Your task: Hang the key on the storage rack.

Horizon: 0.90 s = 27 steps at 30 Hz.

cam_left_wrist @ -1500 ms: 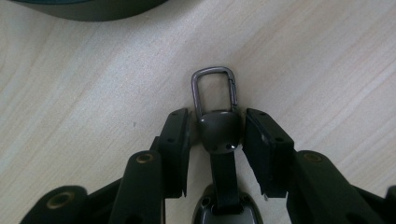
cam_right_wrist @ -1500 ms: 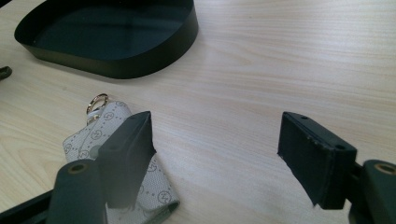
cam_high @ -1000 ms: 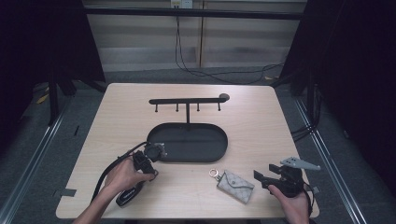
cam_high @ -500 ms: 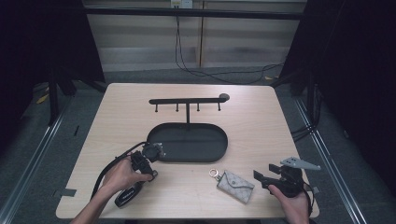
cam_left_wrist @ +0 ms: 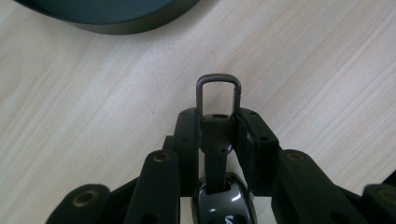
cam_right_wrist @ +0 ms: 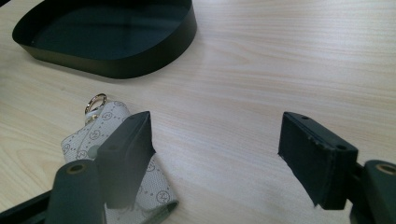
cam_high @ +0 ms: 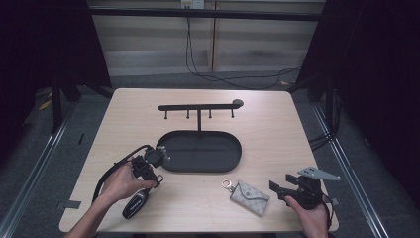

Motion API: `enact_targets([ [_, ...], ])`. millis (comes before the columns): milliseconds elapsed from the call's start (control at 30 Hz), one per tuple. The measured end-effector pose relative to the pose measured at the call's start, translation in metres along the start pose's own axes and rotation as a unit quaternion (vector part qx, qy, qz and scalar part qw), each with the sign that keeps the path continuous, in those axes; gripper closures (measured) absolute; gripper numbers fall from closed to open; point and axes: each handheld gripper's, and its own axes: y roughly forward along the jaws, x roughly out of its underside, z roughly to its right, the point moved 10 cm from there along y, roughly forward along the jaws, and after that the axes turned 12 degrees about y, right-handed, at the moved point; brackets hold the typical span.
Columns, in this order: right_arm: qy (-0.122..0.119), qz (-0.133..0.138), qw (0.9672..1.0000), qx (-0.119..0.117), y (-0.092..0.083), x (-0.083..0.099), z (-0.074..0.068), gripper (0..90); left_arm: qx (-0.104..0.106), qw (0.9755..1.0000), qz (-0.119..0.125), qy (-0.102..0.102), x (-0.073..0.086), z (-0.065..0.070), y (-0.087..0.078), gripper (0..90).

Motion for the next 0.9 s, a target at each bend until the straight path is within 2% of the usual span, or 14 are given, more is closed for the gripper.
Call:
enact_targets([
  [133,0.0,0.0,1.0,0.0,0.0,0.0,0.0,25.9,-0.002,1.0,0.003,-0.001,0.001,-0.002,-0.011,70.8],
  [300,0.001,0.0,1.0,0.0,0.0,0.0,0.0,26.0,0.0,0.9997,0.024,-0.007,0.001,-0.006,-0.022,70.8],
  [367,0.001,0.001,1.0,-0.001,0.0,0.0,0.0,26.0,-0.011,0.9997,0.022,0.004,0.002,-0.008,-0.027,70.8],
  [467,0.004,0.002,1.0,0.0,0.0,0.0,0.0,26.0,-0.012,0.9993,0.035,-0.002,0.002,-0.01,-0.031,70.8],
  [533,0.003,0.002,1.0,0.0,0.0,0.0,0.0,26.0,-0.011,0.9993,0.035,-0.005,0.003,-0.011,-0.035,70.8],
  [667,0.004,0.002,1.0,0.0,0.0,0.0,0.001,26.0,-0.01,0.9994,0.033,0.006,0.005,-0.009,-0.038,70.8],
  [733,0.005,0.001,1.0,0.0,0.001,0.0,0.0,26.0,-0.008,0.9993,0.037,0.002,0.005,-0.009,-0.041,70.8],
  [767,0.004,0.0,1.0,0.0,0.001,0.0,0.0,26.0,-0.008,0.9994,0.032,0.006,0.006,-0.01,-0.043,70.8],
  [833,0.004,-0.001,1.0,-0.001,0.001,0.0,0.0,26.0,-0.008,0.9994,0.032,-0.003,0.006,-0.01,-0.045,70.8],
  [900,0.006,0.0,1.0,0.0,0.001,0.0,0.0,25.9,-0.007,0.9996,0.028,-0.004,0.007,-0.012,-0.048,70.8],
])
